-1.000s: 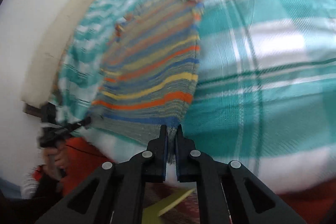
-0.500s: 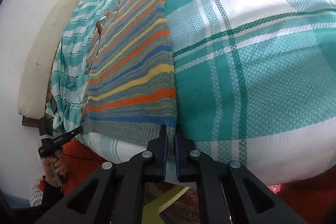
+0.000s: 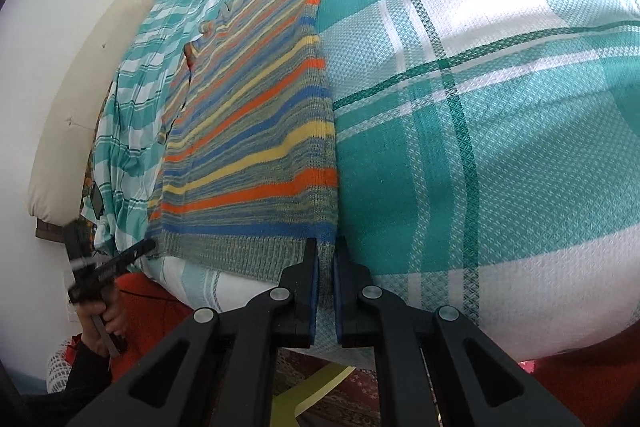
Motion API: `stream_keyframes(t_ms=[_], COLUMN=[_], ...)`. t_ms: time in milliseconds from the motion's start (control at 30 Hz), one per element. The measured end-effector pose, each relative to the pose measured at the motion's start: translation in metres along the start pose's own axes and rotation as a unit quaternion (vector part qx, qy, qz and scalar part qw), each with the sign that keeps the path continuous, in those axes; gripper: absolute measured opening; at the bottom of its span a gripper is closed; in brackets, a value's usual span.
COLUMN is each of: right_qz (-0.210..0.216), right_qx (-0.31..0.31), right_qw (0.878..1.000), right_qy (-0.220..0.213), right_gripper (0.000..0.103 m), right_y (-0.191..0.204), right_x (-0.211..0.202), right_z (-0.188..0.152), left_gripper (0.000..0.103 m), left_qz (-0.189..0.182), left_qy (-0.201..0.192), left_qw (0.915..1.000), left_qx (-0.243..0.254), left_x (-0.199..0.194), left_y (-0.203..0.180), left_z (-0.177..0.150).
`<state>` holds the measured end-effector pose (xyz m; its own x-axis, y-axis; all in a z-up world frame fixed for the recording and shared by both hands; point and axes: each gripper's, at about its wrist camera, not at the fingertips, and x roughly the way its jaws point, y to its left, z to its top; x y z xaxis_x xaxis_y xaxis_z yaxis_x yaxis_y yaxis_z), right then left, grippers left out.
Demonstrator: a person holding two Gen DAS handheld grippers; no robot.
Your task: Fold small clothes
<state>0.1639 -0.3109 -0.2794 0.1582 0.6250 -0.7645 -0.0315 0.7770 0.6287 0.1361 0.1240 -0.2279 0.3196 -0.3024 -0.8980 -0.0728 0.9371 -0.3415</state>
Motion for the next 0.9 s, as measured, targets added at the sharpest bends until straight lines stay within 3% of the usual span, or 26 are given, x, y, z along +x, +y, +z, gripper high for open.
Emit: stream_keyframes(t_ms=[100, 167, 233, 300, 400, 600, 733, 800, 900], right_qz=[0.024, 0.037, 0.011, -0.022, -0.047, -0.053, -0.093, -0.112, -0.113], right_qx=[0.011, 0.002, -0.024, -0.030, -0.021, -0.038, -0.042, -0.054, -0.046], right_qw=[1.000, 0.999, 1.000, 0.999, 0.997, 0.997, 0.993, 0.990, 0.991], right_qy=[0.009, 0.005, 0.006, 0.028, 0.057, 0.041, 0.060, 0.061, 0.047], right_gripper=[0.006, 0.006, 0.006, 0.006, 0.006, 0.006, 0.006, 0.006, 0.005], right_y=[0.003, 0.011, 0.018, 0.011, 0.000, 0.023, 0.013, 0.015, 0.019], right_x=[-0.015, -0.030, -0.041, -0.029, -0.001, -0.023, 0.000, 0.013, 0.006], right_z=[0.005, 0.008, 0.009, 0.009, 0.006, 0.004, -0.005, -0.005, -0.004], left_gripper=[0.001, 0.001, 0.001, 0.001, 0.001, 0.001, 0.002, 0.003, 0.013], left_qz=[-0.011, 0.007, 0.053, 0.062, 0.079, 0.083, 0.132, 0.145, 0.151], left_qy=[-0.019, -0.021, 0.003, 0.024, 0.018, -0.019, 0.033, 0.028, 0.016], left_qw=[0.9996, 0.9997, 0.9986, 0.9978, 0.9967, 0.9962, 0.9903, 0.9886, 0.9882], left_qx=[0.017, 0.014, 0.006, -0.003, 0.007, 0.018, 0.028, 0.029, 0.022], left_x=[-0.029, -0.039, -0.024, -0.006, -0.003, -0.037, 0.016, 0.022, 0.015], left_y=[-0.003, 0.005, 0.017, 0.022, 0.014, -0.004, -0.004, -0.008, -0.011], left_z=[-0.008, -0.013, -0.017, -0.019, -0.020, -0.025, -0.026, -0.025, -0.026])
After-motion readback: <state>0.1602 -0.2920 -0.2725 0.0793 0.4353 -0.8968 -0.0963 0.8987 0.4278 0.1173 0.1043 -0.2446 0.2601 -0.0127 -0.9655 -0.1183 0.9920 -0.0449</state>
